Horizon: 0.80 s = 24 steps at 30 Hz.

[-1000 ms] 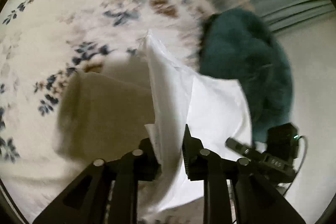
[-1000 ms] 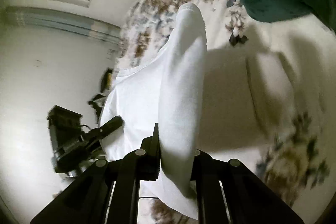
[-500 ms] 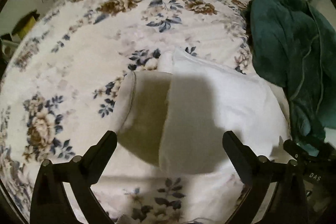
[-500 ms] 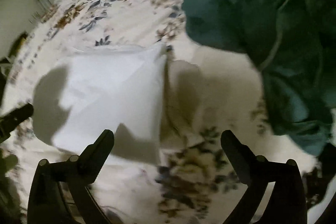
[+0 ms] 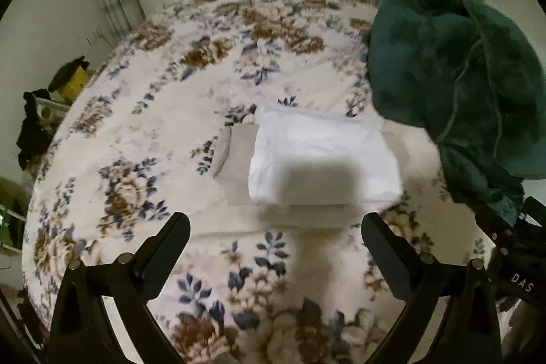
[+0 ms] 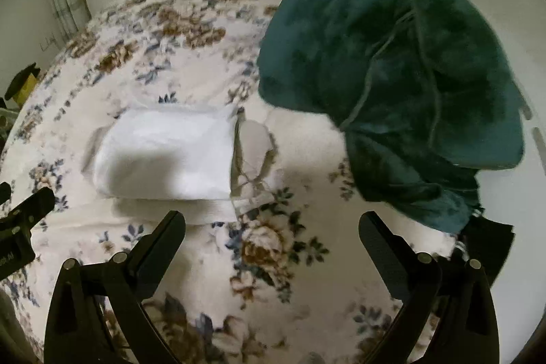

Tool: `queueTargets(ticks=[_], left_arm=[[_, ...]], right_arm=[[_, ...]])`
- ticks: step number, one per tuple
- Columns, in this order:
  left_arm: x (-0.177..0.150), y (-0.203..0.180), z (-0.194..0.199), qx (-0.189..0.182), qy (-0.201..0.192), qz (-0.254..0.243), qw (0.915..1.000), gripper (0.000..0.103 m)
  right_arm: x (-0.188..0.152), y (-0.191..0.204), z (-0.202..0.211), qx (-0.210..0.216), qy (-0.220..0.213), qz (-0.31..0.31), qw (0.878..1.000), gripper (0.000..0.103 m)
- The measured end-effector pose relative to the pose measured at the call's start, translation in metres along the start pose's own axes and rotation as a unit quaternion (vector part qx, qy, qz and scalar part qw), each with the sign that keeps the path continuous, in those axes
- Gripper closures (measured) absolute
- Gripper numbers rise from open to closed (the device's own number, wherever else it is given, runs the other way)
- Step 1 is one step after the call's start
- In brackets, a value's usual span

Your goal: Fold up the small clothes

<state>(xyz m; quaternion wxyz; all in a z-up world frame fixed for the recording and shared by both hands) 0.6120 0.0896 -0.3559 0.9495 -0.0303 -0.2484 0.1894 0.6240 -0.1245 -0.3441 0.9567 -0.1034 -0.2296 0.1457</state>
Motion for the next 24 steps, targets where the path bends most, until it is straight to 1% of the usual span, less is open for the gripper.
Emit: queueTargets(ticks=[3, 4, 5, 7, 12, 16, 20, 22, 24], left_arm=[[-0.011, -0.006, 0.056, -0.006, -0.022, -0.007, 0.9997, 0.0], [-0.014, -0.008, 0.067, -0.006, -0.027, -0.007, 0.9996, 0.0], [-0.019, -0.01, 0.091, -0.012, -0.034, -0.007, 0.9993, 0.0], [-0.026, -0.012, 0.118, -0.014, -0.045, -0.008, 0.9989, 0.0], [-0.045, -0.018, 0.206, -0.031, -0.082, -0.011, 0.9961, 0.0], [-0.061, -0.015, 0.261, -0.036, -0.105, -0.014, 0.9937, 0.0], [-0.079, -0.009, 0.3, -0.039, -0.121, -0.008, 0.9919, 0.0], [-0.086, -0.007, 0.315, -0.037, -0.126, -0.006, 0.9914, 0.0], [-0.092, -0.004, 0.33, -0.042, -0.127, -0.001, 0.991, 0.0]], right_arm=[[-0.011, -0.009, 0.053, -0.003, -0.019, -0.006, 1.0, 0.0], [-0.015, -0.012, 0.072, -0.005, -0.027, -0.008, 1.0, 0.0], [-0.021, -0.016, 0.094, -0.009, -0.036, -0.011, 0.999, 0.0], [-0.03, -0.021, 0.131, -0.01, -0.049, -0.012, 0.999, 0.0], [-0.058, -0.035, 0.233, -0.028, -0.094, -0.011, 0.995, 0.0], [-0.08, -0.047, 0.309, -0.036, -0.13, -0.017, 0.991, 0.0], [-0.1, -0.051, 0.375, -0.037, -0.163, -0.01, 0.986, 0.0], [-0.11, -0.052, 0.402, -0.037, -0.176, -0.007, 0.984, 0.0], [-0.118, -0.054, 0.421, -0.032, -0.183, -0.008, 0.983, 0.0]])
Point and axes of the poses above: each gripper's, at about its wrist camera, not at the fingertips, and z roughly against the way its jaws point, y to its left, x to its top, the point moved 3 cm from there along -z, roughly the way its jaws point, and after that the axes turned 15 degrees about z, right-handed, at the moved point
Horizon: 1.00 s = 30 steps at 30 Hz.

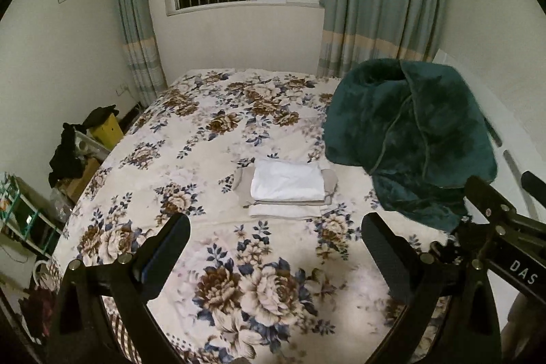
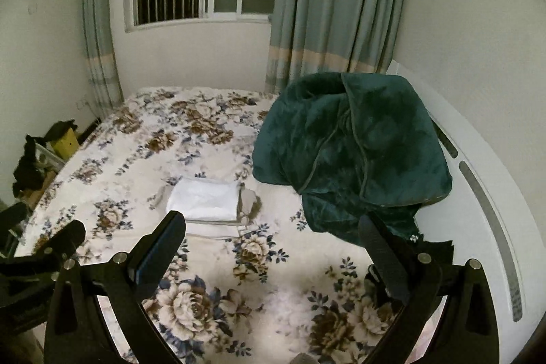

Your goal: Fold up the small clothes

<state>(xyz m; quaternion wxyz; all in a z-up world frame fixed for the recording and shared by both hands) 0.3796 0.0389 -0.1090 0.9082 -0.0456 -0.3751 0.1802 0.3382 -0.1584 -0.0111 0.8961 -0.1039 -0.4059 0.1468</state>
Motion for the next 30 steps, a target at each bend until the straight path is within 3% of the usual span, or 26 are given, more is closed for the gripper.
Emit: queueTargets(ticks=[6, 15, 30], left_arm=[[0.0, 0.005, 0.038, -0.002, -0.02, 0.013, 0.9997, 0.0], [0.0, 0.002, 0.073, -0.003, -0.046, 0.012, 0.9989, 0.0], [0.0, 0.004, 0.092, -0.009, -0.06, 0.009, 0.9981, 0.0]], right_arm=[[-0.007, -0.007, 0.056, 0.007, -0.018, 0.004, 1.0, 0.0], [-0.007, -0.015, 0.099, 0.016, -0.045, 0.005, 0.999, 0.0], [-0.005, -0.017, 0.109, 0.017, -0.052, 0.005, 0.999, 0.0]])
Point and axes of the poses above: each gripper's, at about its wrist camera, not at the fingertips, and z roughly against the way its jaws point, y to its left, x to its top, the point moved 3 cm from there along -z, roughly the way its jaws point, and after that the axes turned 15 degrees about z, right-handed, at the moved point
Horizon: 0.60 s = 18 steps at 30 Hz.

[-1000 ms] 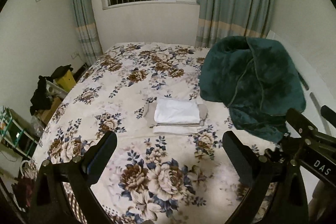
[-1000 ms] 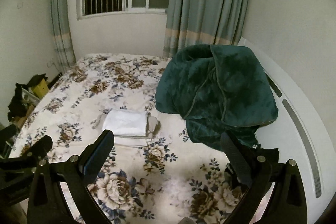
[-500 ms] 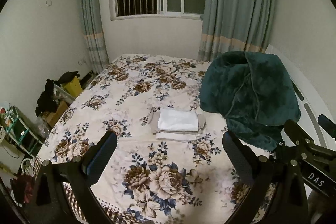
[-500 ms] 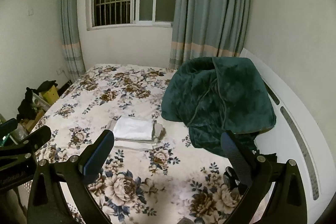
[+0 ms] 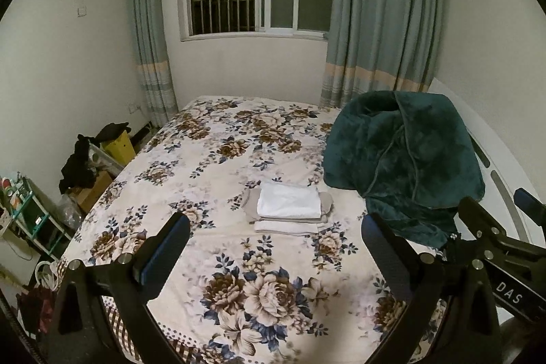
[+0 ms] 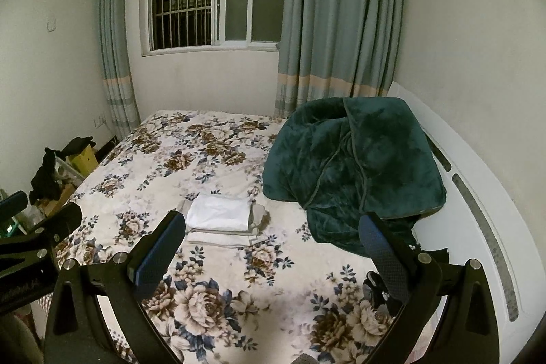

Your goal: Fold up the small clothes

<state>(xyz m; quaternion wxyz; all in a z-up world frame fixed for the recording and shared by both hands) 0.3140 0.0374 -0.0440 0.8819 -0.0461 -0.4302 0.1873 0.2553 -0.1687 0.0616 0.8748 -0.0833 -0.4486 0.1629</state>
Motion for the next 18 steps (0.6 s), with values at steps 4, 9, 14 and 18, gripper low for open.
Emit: queueTargets(ticks=[4, 9, 14, 18], left_arm=[[0.002, 0.002, 0.005, 0.003, -0.002, 0.001, 1.0, 0.0], [0.003, 0.004, 0.009, 0.007, -0.006, 0.001, 1.0, 0.0], [0.003, 0.005, 0.011, 0.008, -0.007, 0.003, 0.9999, 0.0], [0.004, 0.005, 0.012, 0.009, -0.008, 0.003, 0.9999, 0.0]], right_arm=[[0.0, 0.0, 0.004, 0.0, -0.001, -0.001, 1.0, 0.0], [0.003, -0.003, 0.008, 0.002, -0.002, -0.001, 1.0, 0.0], [0.002, -0.001, 0.004, 0.003, -0.002, -0.001, 1.0, 0.0], [0.001, -0.001, 0.008, 0.002, -0.003, 0.0, 1.0, 0.0]])
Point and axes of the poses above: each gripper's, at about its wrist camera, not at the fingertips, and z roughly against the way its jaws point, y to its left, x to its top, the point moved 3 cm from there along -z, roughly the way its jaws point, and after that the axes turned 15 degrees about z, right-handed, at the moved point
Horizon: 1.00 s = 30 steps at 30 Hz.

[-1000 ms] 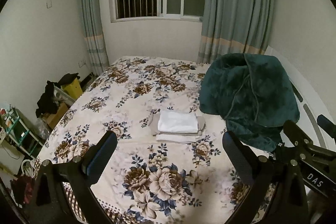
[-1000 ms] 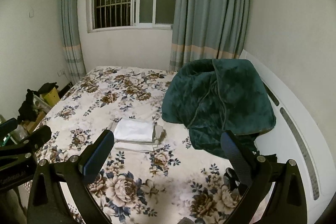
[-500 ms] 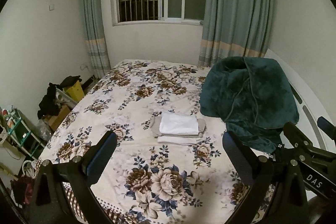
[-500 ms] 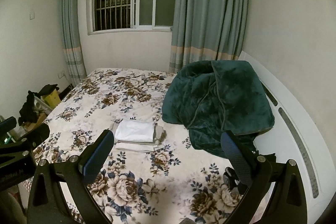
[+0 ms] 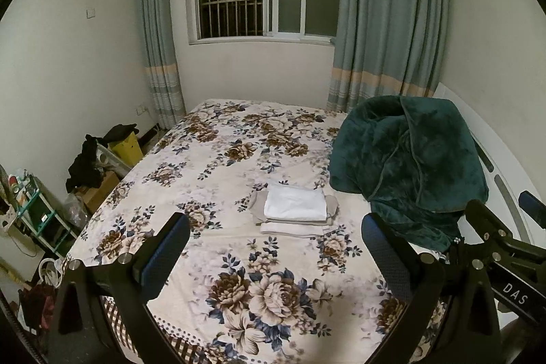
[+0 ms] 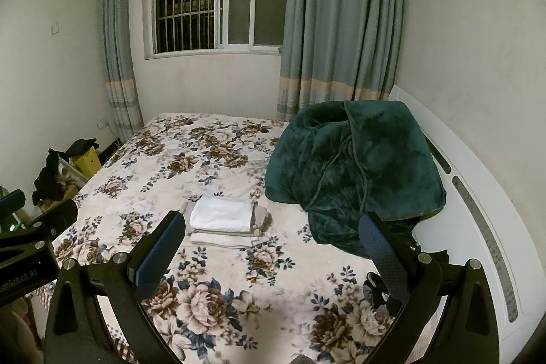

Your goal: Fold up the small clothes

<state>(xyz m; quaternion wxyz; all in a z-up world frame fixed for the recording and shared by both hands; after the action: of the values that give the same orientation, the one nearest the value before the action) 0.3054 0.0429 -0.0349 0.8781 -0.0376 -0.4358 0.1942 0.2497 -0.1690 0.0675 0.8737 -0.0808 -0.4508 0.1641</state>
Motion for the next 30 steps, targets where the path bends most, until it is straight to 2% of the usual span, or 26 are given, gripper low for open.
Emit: queueTargets(ticks=[20, 30], left_arm=[[0.001, 0.002, 0.006, 0.008, -0.006, 0.003, 0.9999, 0.0], [0.002, 0.004, 0.007, 0.008, -0.005, 0.004, 0.9999, 0.0]], right_arm=[[0.025, 0.008, 0.02, 0.003, -0.002, 0.0, 1.0, 0.0], [0.021, 0.01, 0.02, 0.002, -0.002, -0.001, 1.0, 0.0]])
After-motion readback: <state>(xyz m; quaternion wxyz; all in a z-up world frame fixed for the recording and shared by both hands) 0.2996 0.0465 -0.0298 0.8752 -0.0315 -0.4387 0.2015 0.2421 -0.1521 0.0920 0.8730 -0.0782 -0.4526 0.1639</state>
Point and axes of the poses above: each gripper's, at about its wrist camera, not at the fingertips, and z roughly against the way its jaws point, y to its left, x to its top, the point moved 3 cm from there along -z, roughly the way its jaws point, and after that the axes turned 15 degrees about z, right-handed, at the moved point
